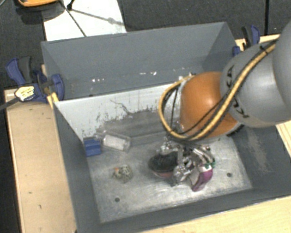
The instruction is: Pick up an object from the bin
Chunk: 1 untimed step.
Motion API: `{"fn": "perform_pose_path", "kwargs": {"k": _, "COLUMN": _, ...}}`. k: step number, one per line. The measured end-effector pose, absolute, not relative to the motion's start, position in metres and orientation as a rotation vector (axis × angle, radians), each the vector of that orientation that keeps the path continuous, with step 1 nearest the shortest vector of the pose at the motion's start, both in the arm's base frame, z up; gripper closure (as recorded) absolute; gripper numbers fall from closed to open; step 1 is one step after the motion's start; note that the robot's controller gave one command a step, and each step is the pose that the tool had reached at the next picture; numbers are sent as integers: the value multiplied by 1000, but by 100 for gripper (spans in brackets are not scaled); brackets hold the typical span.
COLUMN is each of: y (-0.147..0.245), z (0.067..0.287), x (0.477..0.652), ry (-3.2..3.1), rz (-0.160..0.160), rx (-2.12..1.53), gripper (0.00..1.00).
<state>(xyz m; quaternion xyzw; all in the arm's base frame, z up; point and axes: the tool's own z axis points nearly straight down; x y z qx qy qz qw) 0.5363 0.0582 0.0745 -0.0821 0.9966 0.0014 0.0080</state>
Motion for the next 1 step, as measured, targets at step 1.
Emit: {"fn": "perform_pose_path", "kwargs": {"k": 1, "y": 44, "z": 220, "x": 552, "ry": 3117, "rz": -1, "rx": -294, "gripper": 100}}
